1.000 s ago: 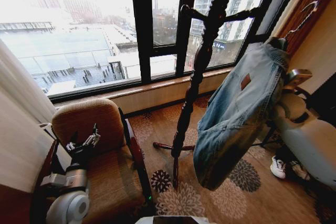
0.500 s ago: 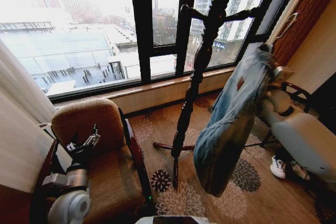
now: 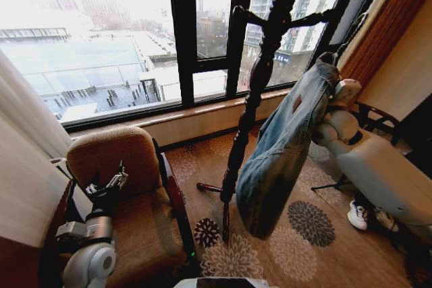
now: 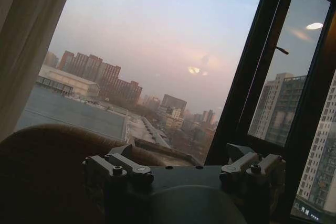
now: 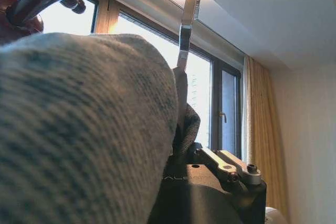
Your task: Pick up the clothes from the bed and hang them on the clothes hanger.
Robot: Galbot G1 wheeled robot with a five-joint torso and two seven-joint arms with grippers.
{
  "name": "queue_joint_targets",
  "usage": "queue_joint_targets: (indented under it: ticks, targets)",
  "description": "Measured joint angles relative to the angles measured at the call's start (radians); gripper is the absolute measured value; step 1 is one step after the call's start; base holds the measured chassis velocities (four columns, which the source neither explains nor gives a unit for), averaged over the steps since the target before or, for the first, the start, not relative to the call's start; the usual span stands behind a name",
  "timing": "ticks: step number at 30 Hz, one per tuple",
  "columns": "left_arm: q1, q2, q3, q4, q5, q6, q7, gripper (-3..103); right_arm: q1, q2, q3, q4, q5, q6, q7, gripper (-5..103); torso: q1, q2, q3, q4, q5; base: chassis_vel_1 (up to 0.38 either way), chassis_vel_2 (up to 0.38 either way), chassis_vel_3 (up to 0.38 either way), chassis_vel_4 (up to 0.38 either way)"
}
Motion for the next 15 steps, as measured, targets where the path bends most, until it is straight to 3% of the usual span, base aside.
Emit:
queue_joint_targets:
  ticks: [6,15]
  targets:
    - [-0.008,0.005,0.008,0.009,-0.004,-0.001,0.001,100,0.066,-0.025,-0.035,-0.03,0.012,-0.004,0.007,19,0.0,0.0,0.0,-0.0002,0.0001,0.0,0.0,0.0,0.0]
    - [-0.013,0.012,0.006,0.012,-0.019,-0.001,0.001,100,0.183,-0.008,-0.129,-0.093,0.039,-0.044,0.056,19,0.0,0.0,0.0,0.0,0.0001,0.0,0.0,0.0,0.0]
